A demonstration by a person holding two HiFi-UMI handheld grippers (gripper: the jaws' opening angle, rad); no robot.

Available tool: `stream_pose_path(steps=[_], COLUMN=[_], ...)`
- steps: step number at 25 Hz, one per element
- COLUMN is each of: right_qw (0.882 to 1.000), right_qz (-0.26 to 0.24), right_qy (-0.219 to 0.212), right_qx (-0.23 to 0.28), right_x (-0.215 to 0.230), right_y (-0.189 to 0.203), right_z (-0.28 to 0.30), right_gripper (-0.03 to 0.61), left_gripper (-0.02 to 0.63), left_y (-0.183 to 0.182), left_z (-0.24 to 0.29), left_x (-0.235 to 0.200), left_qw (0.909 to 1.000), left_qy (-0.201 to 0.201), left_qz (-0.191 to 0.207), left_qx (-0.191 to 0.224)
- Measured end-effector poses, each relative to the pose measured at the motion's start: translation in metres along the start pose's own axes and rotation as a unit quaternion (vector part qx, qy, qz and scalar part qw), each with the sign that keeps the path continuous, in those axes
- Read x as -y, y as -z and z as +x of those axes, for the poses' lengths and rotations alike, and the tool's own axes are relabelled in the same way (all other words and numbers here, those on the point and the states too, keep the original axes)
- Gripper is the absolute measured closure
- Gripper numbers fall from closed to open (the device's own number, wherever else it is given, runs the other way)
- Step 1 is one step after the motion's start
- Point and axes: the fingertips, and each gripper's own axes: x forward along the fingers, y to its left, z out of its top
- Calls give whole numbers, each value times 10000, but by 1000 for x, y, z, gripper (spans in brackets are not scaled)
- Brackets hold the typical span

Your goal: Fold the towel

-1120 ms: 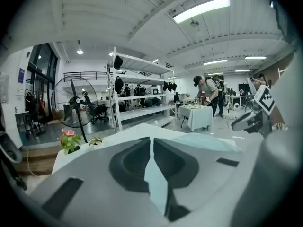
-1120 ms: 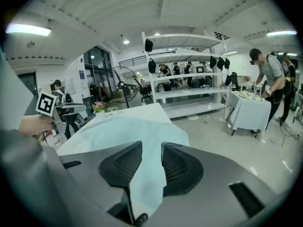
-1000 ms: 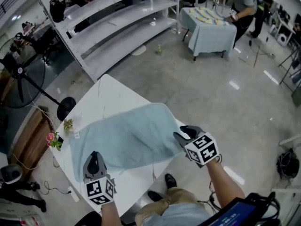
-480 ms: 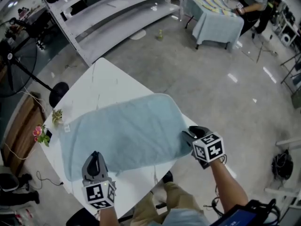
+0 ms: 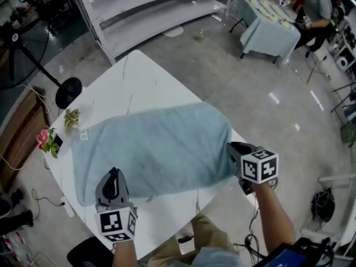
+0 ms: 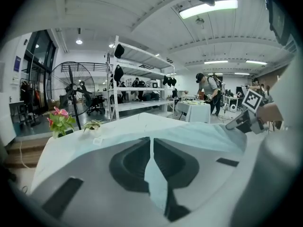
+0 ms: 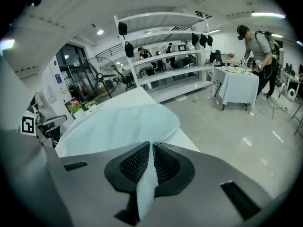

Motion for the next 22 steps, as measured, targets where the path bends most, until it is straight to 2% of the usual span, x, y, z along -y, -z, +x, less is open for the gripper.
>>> stream_pose_path(steps=[3,6,14,22], right_qw=[9991,9980,9919,9802], right_qz=[154,35,-780,-1449], right_qy=[67,13,-385,-1016], right_qx=[380,635,927,889], right_x=[-14,-41,-139,-247], right_y=[-30,-58,-118,-139], right_z=[-13,-22,-18,15], right_gripper=[540,540,540,541], left_gripper=[588,588,588,587], left_y=[-2,-4,-12,6], left_z=[-8,-18,-46,-75], left_x=[-13,-28,-67,-109], left_qw=[10000,9998,9989,9977], left_qy=[-34,-77,-159,-382], left_qz=[-87,-168,-356,-526], left_qx=[34,75,276,191])
